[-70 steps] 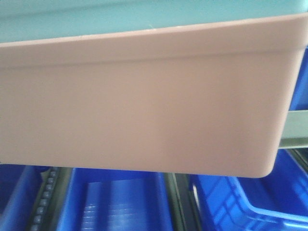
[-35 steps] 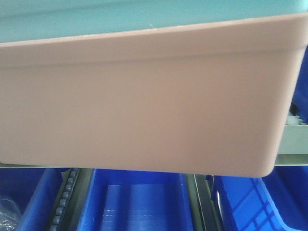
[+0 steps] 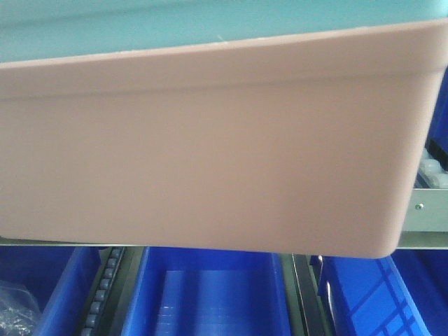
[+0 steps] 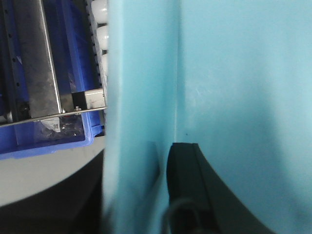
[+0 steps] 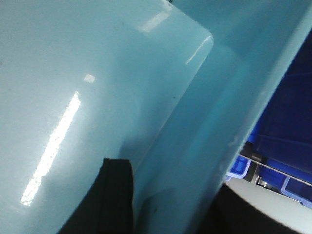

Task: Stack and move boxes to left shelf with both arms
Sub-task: 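Hold the stacked bins above the shelf rack as the base approaches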

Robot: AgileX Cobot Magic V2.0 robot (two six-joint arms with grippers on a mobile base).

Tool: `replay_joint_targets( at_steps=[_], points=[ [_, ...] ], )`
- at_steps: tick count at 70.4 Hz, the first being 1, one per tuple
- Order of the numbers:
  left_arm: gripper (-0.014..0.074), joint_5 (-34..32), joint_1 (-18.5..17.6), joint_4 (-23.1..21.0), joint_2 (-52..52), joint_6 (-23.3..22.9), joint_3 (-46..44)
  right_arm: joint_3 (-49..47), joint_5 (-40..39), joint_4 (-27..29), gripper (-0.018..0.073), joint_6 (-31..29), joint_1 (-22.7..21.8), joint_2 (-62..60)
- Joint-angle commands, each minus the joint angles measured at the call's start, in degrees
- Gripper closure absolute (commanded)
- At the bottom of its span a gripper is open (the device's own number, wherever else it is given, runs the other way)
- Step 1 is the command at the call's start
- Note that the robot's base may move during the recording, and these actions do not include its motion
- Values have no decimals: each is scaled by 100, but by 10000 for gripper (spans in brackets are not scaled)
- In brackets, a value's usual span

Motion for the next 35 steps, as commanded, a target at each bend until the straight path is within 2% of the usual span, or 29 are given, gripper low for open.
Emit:
replay_joint_targets(
  at_steps=[1,35],
  points=[
    [599,-1721,-234,-345,-247,314,-398,-238,-1611,539,522,-308,195,-179],
    [599,-1721,-234,-345,-247,314,-398,-238,-1611,539,522,-308,195,-179]
  ],
)
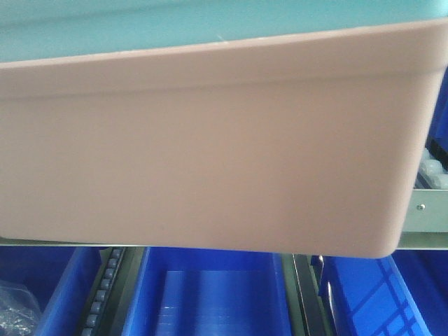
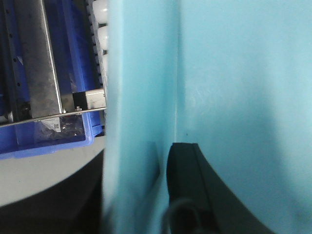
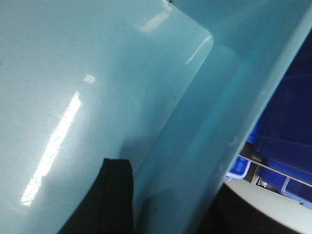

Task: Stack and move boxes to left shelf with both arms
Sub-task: 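Hold the stacked bins above the shelf rack as the base approaches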

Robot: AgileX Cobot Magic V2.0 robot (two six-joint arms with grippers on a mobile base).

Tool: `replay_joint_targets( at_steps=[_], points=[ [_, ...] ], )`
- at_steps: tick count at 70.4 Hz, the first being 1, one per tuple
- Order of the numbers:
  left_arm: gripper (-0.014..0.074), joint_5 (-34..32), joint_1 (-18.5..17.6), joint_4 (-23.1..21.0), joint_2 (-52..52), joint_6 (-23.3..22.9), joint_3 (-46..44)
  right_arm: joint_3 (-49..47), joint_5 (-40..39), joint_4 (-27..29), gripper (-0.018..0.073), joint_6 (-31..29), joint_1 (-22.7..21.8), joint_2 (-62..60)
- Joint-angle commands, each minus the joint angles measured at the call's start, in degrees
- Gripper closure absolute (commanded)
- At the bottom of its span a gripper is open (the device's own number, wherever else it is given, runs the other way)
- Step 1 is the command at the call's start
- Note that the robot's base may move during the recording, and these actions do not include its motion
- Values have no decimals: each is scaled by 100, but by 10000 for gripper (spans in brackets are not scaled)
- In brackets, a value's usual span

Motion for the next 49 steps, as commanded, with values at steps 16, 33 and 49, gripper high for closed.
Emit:
replay_joint_targets(
  at_steps=[16,33,49],
  points=[
    [599,-1721,-234,-345,-247,314,-398,-238,-1612,539,522,-308,195,-170],
    [599,-1721,-234,-345,-247,314,-398,-238,-1696,537,522,-308,195,-173],
    [599,-1751,-234,-330,-247,508,-398,-238,-1624,537,522,-308,195,-173]
  ],
)
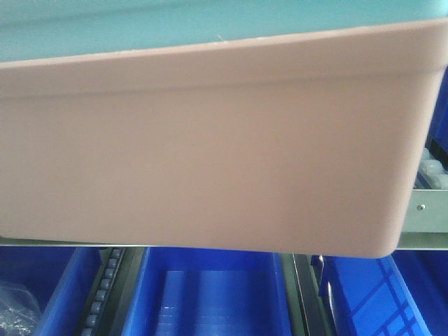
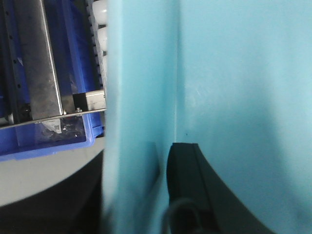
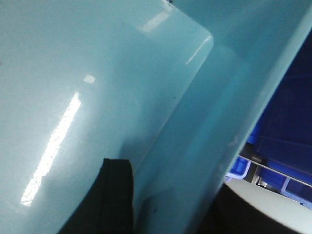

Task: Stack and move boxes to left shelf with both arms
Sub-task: 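Hold the stacked bins above the shelf rack as the base approaches, then push the stacked bins forward over the roller shelf with both grippers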

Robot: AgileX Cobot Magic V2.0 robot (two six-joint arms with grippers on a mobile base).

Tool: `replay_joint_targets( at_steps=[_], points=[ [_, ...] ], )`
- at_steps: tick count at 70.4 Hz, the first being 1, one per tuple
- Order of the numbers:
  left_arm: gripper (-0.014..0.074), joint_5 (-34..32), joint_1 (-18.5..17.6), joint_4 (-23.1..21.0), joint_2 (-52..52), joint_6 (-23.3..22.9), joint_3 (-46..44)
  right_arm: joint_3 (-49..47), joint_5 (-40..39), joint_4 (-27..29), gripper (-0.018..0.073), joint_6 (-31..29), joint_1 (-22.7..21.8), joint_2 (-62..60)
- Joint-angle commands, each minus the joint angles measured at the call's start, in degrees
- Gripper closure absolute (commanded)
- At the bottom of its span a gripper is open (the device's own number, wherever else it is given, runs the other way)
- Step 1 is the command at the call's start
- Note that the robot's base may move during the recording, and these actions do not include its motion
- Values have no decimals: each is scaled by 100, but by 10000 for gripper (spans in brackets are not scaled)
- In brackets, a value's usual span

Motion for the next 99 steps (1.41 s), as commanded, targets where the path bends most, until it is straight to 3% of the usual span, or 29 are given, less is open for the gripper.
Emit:
replay_joint_targets(
  at_steps=[1,19,41,65,79,99],
  points=[
    [599,-1755,-234,-330,-247,484,-398,-238,-1624,537,522,-308,195,-173],
    [599,-1903,-88,-301,-247,539,-398,-267,-1786,517,522,-400,-24,-106],
    [599,-2528,439,-311,-215,539,-666,-438,-2302,604,522,-676,-686,-42],
    [599,-3849,875,-288,38,539,-680,-1437,-2399,599,522,-1149,-901,737],
    [599,-4967,1169,-288,442,539,-680,-2176,-2552,593,522,-1364,-914,1471],
    [599,-6114,1666,-288,881,539,-680,-2921,-3196,561,522,-1370,-1105,2326]
  ],
)
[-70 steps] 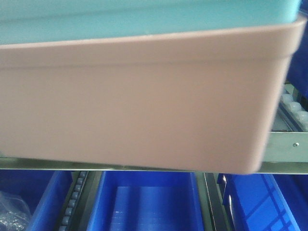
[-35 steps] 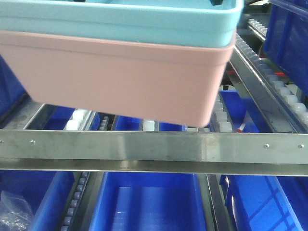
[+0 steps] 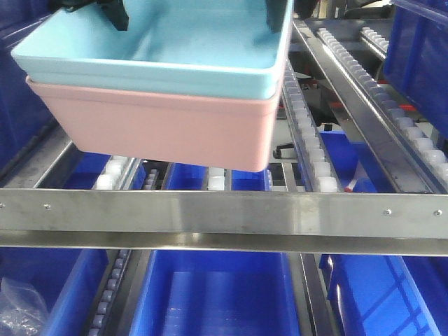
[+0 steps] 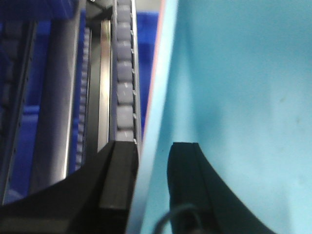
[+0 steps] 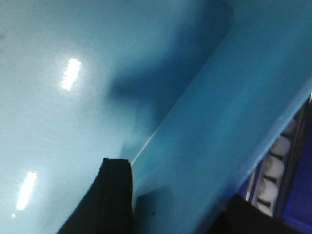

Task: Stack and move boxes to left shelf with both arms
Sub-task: 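Push the stacked bins forward over the roller shelf with both grippers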

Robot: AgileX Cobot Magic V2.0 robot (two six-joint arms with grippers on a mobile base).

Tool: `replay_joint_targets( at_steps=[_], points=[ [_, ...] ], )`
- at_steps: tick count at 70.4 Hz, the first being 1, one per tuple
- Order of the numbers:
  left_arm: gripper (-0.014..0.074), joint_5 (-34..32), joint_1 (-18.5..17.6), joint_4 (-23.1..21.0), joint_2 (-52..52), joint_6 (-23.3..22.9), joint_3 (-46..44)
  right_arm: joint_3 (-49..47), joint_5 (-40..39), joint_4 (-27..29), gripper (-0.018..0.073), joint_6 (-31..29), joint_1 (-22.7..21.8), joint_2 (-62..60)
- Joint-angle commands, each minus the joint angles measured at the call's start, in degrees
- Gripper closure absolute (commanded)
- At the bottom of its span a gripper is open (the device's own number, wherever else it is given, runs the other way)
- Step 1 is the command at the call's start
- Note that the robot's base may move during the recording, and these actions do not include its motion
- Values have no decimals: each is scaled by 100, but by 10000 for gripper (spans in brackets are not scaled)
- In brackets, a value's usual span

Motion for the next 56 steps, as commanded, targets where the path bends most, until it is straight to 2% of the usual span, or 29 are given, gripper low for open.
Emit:
replay_joint_targets(
  at_steps=[1,11,21,40,56],
  points=[
    [599,-2153,-195,-288,-253,257,-310,-398,-1941,489,522,-413,173,-58],
    [599,-2559,20,-288,-12,257,-310,-429,-2476,460,522,-413,39,181],
    [599,-2836,62,-325,197,257,-310,-429,-2506,360,522,-413,-129,339],
    [599,-2827,62,-513,449,236,-310,-441,-2696,360,522,-413,-471,455],
    [598,-2813,72,-545,551,236,-310,-441,-2667,360,520,-408,-513,455]
  ],
)
